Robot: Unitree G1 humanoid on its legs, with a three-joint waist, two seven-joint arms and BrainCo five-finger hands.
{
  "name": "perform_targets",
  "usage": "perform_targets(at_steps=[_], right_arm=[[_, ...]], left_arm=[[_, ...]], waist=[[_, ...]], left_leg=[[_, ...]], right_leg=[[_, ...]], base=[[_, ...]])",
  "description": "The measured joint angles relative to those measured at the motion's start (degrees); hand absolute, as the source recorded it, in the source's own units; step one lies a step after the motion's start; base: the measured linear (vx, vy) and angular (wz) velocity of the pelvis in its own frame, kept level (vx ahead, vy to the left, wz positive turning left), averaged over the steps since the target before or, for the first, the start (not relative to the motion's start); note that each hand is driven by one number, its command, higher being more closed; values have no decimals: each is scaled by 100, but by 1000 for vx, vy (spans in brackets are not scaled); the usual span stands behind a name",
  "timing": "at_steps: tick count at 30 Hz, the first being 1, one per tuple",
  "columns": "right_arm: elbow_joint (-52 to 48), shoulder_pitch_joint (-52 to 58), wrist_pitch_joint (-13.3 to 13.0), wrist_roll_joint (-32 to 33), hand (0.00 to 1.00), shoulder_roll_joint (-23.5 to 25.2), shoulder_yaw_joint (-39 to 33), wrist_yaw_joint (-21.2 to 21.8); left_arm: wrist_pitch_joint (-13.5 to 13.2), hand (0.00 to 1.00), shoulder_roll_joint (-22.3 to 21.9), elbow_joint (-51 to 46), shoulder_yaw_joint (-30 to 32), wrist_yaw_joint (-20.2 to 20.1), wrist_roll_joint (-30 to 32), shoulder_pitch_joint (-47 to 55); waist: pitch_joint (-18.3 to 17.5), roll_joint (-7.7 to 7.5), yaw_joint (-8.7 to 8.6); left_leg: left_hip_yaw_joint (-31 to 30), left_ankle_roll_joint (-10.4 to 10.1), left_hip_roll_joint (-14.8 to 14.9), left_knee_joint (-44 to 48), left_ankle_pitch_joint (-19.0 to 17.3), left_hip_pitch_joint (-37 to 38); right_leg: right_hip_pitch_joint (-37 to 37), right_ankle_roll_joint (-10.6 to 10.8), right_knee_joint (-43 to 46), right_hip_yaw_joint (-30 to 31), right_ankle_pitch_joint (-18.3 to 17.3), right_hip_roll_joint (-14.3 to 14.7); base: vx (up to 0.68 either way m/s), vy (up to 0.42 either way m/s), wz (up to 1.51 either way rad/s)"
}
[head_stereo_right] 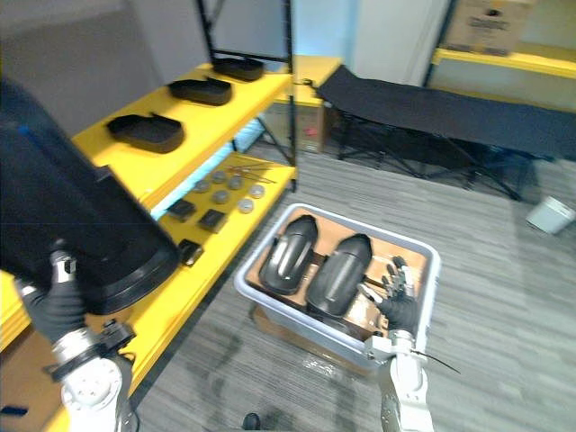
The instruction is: Walk over and take plastic housings, then place them on the shelf
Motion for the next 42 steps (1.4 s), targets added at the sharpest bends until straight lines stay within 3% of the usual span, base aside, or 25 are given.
perform_targets(at_steps=[1,4,6,8,11,12,15,18,20,21,22,24,25,26,27,28,29,30,31,32,35,37,40,42], right_arm=[[-11,-134,-1,-84,0,-33,12,6],[-302,-131,11,-74,0,-59,24,-18],[-481,-101,106,-74,0,-66,0,-126],[-686,-48,204,-84,0,-73,-191,-121],[-1015,291,289,-358,0,-277,-618,-125],[-1048,478,292,-350,0,-383,-622,-105],[-1060,406,278,-319,0,-331,-566,52],[-1060,245,213,-291,0,-266,-572,141],[-1042,142,47,-141,0,-259,-512,138],[-1022,124,-16,-94,0,-253,-494,128],[-941,94,-89,-103,0,-223,-460,90],[-814,116,-110,-124,0,-102,-458,-49],[-751,132,-114,-124,0,33,-471,-150],[-749,148,-129,-136,0,170,-481,-259],[-750,223,-176,-198,0,251,-497,-350],[-769,330,-257,-352,0,251,-502,-500],[-775,466,-410,-572,0,288,-503,-750],[-759,540,-490,-642,0,341,-532,-914],[-758,541,-566,-646,0,372,-556,-977],[-758,546,-709,-727,0,438,-620,-1014],[-840,611,-912,-742,0,527,-822,-979],[-984,624,-1026,-744,0,516,-1049,-867],[-984,607,-1034,-734,0,459,-1241,-817],[-983,636,-1031,-708,0,461,-1222,-758]], left_arm=[[-34,100,-1,0,178,-64,-108,70],[-252,100,6,1,358,-367,-300,108],[-397,100,10,0,309,-619,-395,58],[-444,100,5,20,87,-802,-504,-30],[-446,100,15,146,-422,-1187,-564,-290],[-447,100,20,144,-609,-1261,-558,-279],[-447,100,42,177,-652,-1219,-571,-286],[-446,100,54,335,-715,-1041,-540,-287],[-449,100,61,367,-793,-967,-487,-277],[-451,100,69,368,-800,-964,-469,-288],[-452,100,68,372,-804,-955,-419,-290],[-454,100,68,403,-812,-967,-347,-279],[-471,100,70,403,-789,-984,-316,-256],[-486,100,93,397,-754,-1051,-312,-291],[-505,100,169,398,-754,-1114,-313,-283],[-542,100,188,415,-767,-1177,-311,-287],[-589,100,274,456,-803,-1261,-275,-395],[-600,100,338,457,-822,-1305,-177,-507],[-611,100,431,455,-872,-1294,-126,-576],[-613,100,568,477,-962,-1266,-89,-733],[-612,100,684,634,-1211,-1211,-95,-1131],[-598,100,689,730,-1426,-1201,-104,-1478],[-488,100,692,926,-1634,-1197,-105,-1789],[-377,100,708,1035,-1719,-1198,-105,-1801]], waist=[[21,-27,58],[92,-107,12],[137,-280,-28],[173,-333,-102],[386,-77,-394],[378,26,-416],[502,14,-333],[589,-25,-302],[743,-11,-302],[794,-33,-303],[861,-52,-303],[977,-9,-298],[1002,-71,-260],[1026,-242,-234],[1007,-312,-157],[952,-197,-187],[903,-228,-288],[865,-340,-398],[851,-309,-473],[837,-330,-516],[820,-303,-666],[757,-192,-721],[689,-21,-834],[669,8,-884]], left_leg=[[-178,20,-18,-25,-2,-46],[-827,37,-51,-29,85,-202],[-1115,15,-83,-29,176,-387],[-610,15,93,-23,178,-654],[1112,326,482,326,406,-1027],[1383,308,457,309,710,-1017],[1469,254,358,423,718,-1017],[1628,246,447,1061,330,-1233],[1652,244,690,2246,-313,-1655],[1651,248,721,2528,-460,-1747],[1639,250,783,3016,-716,-1939],[1551,236,802,3430,-984,-2015],[1533,278,723,3540,-1105,-2015],[1601,445,632,3779,-1259,-2005],[1814,705,558,4229,-1521,-1916],[1882,738,521,4184,-1843,-1792],[1704,562,299,4035,-1997,-1715],[1596,607,102,3697,-1964,-1542],[1466,682,34,3493,-1898,-1431],[1311,784,-41,3195,-1793,-1222],[973,720,-174,2490,-1515,-667],[732,695,-173,2194,-1502,-347],[490,509,-19,2213,-1588,-222],[366,278,84,2323,-1727,-88]], right_leg=[[-16,-33,144,5,-115,-23],[-24,-272,644,491,-539,13],[-2,-254,849,617,-759,45],[110,-161,817,105,-824,73],[447,-153,852,-714,-829,109],[525,-86,923,-774,-876,21],[446,-91,1115,-585,-960,-194],[343,-74,1254,-397,-977,-257],[276,-10,1565,-279,-1274,-303],[285,65,1646,-276,-1421,-348],[300,299,1779,-266,-1707,-416],[376,336,1991,-292,-1936,-481],[434,287,2063,-320,-2057,-568],[526,111,2047,-343,-2166,-714],[650,-37,2080,-401,-2209,-817],[639,-236,2488,-318,-2028,-799],[182,-776,3626,196,-1687,-1066],[-399,-1042,4559,916,-942,-1181],[-753,-831,5057,1410,-968,-1016],[-1154,-564,5482,1853,-1312,-648],[-1491,-541,5088,1929,-1751,-58],[-1903,-658,4075,1807,-1907,216],[-2339,-513,3017,2352,-1768,460],[-2395,-506,2349,2717,-1218,552]], base=[[7,15,76],[19,12,106],[17,-37,129],[-29,-74,141],[-10,44,168],[16,62,101],[37,68,14],[-32,34,-37],[-82,45,-31],[-79,84,-16],[-56,83,-2],[-49,152,13],[34,209,23],[108,173,18],[156,157,18],[280,220,65],[340,238,105],[349,222,119],[306,107,91],[267,67,69],[347,34,78],[345,-28,52],[322,-110,51],[293,-194,42]])
